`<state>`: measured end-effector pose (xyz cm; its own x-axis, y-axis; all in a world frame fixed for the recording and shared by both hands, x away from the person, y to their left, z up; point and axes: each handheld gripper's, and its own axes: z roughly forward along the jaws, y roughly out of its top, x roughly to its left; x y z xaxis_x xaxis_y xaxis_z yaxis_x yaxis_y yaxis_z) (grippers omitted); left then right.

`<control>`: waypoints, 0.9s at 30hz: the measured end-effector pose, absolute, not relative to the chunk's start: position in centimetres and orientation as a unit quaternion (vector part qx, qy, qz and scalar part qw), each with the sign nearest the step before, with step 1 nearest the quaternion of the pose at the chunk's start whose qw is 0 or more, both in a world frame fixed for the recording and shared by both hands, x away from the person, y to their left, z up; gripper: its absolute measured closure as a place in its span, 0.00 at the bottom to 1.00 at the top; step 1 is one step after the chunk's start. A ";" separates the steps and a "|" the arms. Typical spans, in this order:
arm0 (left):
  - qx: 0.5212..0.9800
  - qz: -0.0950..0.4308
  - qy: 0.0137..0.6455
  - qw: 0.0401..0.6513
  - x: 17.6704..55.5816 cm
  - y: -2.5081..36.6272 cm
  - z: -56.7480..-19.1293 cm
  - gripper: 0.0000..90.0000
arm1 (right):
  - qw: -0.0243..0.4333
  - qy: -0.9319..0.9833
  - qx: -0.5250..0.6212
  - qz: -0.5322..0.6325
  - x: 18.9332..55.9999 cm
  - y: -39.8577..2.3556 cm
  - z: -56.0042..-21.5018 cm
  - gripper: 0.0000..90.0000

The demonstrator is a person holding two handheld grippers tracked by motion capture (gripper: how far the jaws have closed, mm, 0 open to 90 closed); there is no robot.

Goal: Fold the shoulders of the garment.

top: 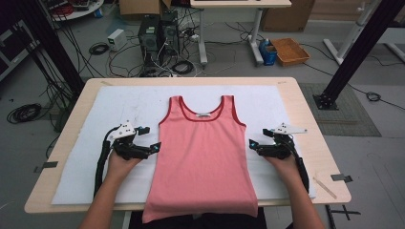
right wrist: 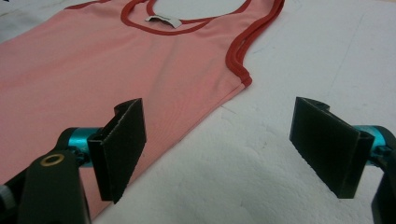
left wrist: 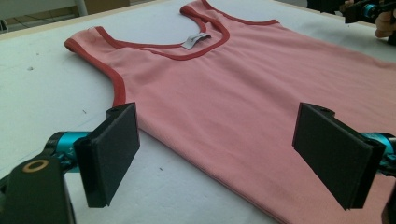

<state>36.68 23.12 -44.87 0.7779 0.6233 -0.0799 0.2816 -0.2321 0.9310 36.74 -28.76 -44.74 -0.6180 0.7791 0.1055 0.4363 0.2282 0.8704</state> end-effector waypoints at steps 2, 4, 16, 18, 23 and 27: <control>0.768 0.157 0.296 0.546 36.7 23.2 -44.9 0.17 | 0.171 0.762 0.403 0.476 37.0 -28.7 -44.6 0.21; 0.768 0.158 0.296 0.546 36.7 23.1 -44.9 0.17 | 0.173 0.766 0.403 0.469 37.2 -28.3 -44.1 0.21; 0.768 0.156 0.297 0.546 36.7 23.2 -44.9 0.17 | 0.181 0.768 0.392 0.473 40.0 -27.1 -39.9 0.21; 0.768 0.157 0.295 0.546 36.7 23.1 -44.9 0.17 | 0.181 0.771 0.395 0.465 41.0 -26.8 -39.4 0.21; 0.768 0.158 0.295 0.545 36.7 23.1 -44.9 0.17 | 0.175 0.772 0.403 0.459 43.1 -26.0 -38.5 0.21; 0.765 0.154 0.301 0.549 36.7 23.3 -44.9 0.17 | 0.172 0.771 0.409 0.457 44.7 -25.5 -38.0 0.21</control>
